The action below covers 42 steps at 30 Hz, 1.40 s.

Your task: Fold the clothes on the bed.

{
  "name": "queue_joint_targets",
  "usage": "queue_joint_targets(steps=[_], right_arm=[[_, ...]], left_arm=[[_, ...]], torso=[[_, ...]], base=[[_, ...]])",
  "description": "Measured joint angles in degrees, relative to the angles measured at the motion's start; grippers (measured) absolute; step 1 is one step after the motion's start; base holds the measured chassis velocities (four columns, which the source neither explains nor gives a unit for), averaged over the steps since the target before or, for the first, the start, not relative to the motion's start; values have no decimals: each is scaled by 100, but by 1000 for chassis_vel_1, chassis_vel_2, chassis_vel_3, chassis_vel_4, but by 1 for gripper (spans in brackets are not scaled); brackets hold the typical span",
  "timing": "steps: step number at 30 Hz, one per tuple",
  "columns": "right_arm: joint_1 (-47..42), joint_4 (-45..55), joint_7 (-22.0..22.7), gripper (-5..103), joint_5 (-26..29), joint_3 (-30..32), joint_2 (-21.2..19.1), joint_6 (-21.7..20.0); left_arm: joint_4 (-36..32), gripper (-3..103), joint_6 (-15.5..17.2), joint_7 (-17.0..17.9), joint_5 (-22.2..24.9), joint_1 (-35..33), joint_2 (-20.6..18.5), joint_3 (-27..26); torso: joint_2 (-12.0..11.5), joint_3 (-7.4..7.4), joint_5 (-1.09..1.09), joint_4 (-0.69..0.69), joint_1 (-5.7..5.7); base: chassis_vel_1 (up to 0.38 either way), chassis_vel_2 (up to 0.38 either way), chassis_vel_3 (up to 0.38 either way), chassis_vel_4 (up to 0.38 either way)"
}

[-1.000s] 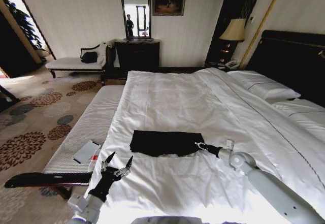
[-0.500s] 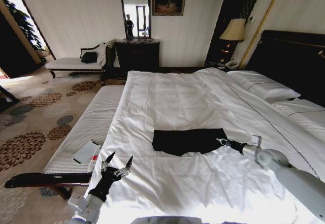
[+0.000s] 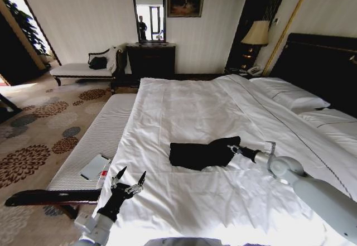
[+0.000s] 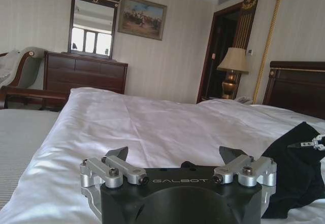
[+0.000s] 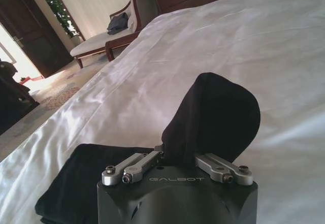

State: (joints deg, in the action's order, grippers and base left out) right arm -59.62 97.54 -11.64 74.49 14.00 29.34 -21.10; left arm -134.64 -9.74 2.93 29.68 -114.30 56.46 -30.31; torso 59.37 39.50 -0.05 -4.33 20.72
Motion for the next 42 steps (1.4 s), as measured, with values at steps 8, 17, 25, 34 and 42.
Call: queue_joint_targets(steps=[8, 17, 25, 34, 42], right_arm=[[884, 249, 281, 4, 31, -1146, 351, -152], [1702, 5, 447, 4, -40, -2170, 761, -227], [1816, -341, 547, 4, -170, -2464, 1137, -237], [1955, -462, 633, 4, -234, -2670, 1341, -240], [2065, -337, 611, 29, -402, -2775, 1345, -194]], left_arm=[[0, 100, -1, 0, 0, 0, 0, 0], [0, 100, 0, 0, 0, 0, 0, 0], [0, 100, -1, 0, 0, 0, 0, 0], [0, 100, 0, 0, 0, 0, 0, 0], [0, 100, -1, 0, 0, 0, 0, 0]], torso=[[0, 0, 1, 0, 0], [0, 0, 0, 0, 0], [0, 0, 1, -1, 0], [0, 0, 1, 0, 0], [0, 0, 1, -1, 0]], base=[[0, 0, 0, 0], [0, 0, 0, 0], [0, 0, 0, 0], [0, 0, 0, 0], [0, 0, 0, 0]])
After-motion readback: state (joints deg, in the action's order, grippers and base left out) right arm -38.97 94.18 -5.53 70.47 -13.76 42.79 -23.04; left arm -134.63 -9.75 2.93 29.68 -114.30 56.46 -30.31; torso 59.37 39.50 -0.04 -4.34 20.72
